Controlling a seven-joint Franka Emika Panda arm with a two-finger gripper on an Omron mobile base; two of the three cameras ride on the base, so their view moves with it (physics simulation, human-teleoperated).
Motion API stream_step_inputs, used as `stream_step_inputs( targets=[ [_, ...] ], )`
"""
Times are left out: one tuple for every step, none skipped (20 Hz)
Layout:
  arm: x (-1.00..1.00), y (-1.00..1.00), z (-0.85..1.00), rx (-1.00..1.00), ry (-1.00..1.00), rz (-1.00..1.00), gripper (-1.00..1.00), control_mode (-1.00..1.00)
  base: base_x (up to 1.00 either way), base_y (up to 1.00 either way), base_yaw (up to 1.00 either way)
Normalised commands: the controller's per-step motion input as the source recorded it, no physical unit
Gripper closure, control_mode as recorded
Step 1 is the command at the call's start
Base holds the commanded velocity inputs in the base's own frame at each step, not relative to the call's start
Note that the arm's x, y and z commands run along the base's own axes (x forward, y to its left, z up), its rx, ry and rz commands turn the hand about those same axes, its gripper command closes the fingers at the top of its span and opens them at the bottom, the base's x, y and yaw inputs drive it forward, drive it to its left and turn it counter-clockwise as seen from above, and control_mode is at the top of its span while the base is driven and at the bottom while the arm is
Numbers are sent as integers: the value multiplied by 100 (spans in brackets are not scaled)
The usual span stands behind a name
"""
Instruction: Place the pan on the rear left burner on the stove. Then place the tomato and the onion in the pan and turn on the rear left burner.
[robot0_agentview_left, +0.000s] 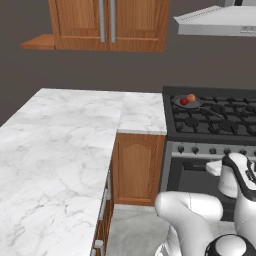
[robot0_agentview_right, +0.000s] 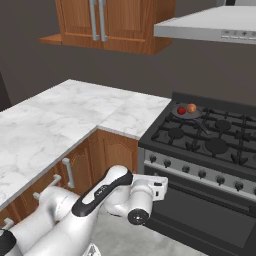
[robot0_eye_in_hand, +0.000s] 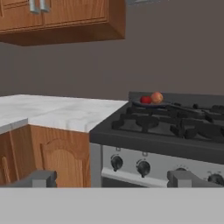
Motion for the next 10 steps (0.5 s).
stream_step_inputs(
  targets=[
    [16,0,0,0,0,-8,-100,-100,0,0,0],
    [18,3,0,0,0,-8,-100,-100,0,0,0],
    [22,6,0,0,0,-8,-100,-100,0,0,0],
    [19,7,0,0,0,-8,-100,-100,0,0,0],
    [21,9,0,0,0,-8,-100,-100,0,0,0],
    [21,10,0,0,0,-8,-100,-100,0,0,0],
    [19,11,0,0,1,-8,-100,-100,0,0,0],
    [18,12,0,0,0,-7,-100,-100,0,0,0],
    [16,11,0,0,3,-7,-100,-100,0,0,0],
    [17,13,0,0,3,-6,-100,-100,0,0,0]
  ],
)
